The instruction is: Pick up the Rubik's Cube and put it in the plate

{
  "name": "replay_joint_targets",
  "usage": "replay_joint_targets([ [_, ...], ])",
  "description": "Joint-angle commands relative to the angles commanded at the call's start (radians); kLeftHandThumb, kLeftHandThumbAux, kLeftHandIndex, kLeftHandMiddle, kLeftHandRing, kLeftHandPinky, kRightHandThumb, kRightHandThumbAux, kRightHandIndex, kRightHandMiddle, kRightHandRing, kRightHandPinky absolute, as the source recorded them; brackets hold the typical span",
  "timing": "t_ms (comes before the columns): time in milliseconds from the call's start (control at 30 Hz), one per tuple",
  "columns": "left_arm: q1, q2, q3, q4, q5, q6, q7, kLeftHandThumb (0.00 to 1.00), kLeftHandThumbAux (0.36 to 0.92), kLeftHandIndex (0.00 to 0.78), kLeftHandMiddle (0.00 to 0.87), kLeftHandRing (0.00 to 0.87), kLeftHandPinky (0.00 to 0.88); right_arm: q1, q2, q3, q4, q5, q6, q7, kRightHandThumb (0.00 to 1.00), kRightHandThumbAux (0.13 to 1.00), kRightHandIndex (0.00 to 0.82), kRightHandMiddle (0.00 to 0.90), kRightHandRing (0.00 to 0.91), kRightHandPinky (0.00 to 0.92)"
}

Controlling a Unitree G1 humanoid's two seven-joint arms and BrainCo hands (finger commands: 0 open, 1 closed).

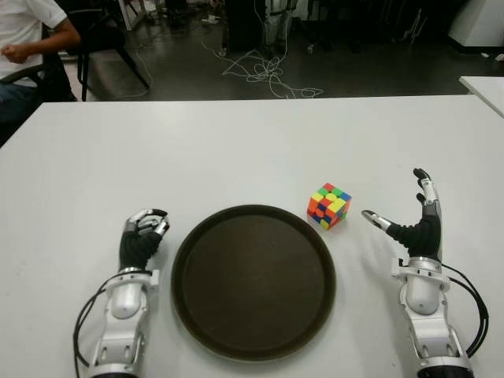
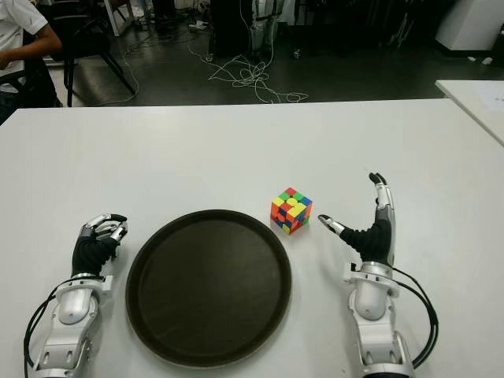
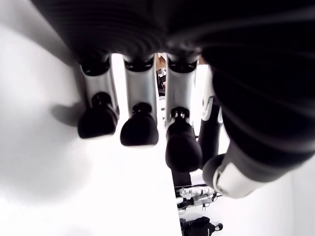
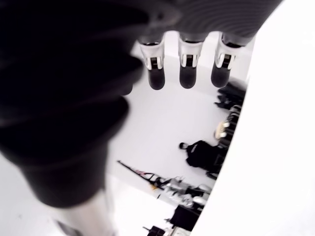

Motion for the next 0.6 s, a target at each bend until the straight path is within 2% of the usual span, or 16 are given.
replay_joint_targets([
  [233,0.002,0.000,-0.004,-0.001,0.003,-0.007,-0.001,0.710,0.706,0.442,0.800,0.817,0.789,0.011,-0.055,0.039,-0.019,-0.040,0.025,0.064,0.000,0.858,0.011,0.004,0.005,0.003],
  [600,0.010,-0.010,-0.003,-0.027,0.001,0.019,0.007,0.709,0.707,0.443,0.796,0.814,0.790,0.014,-0.093,0.055,-0.056,-0.099,0.069,0.154,0.000,0.828,0.000,0.000,0.005,0.008],
])
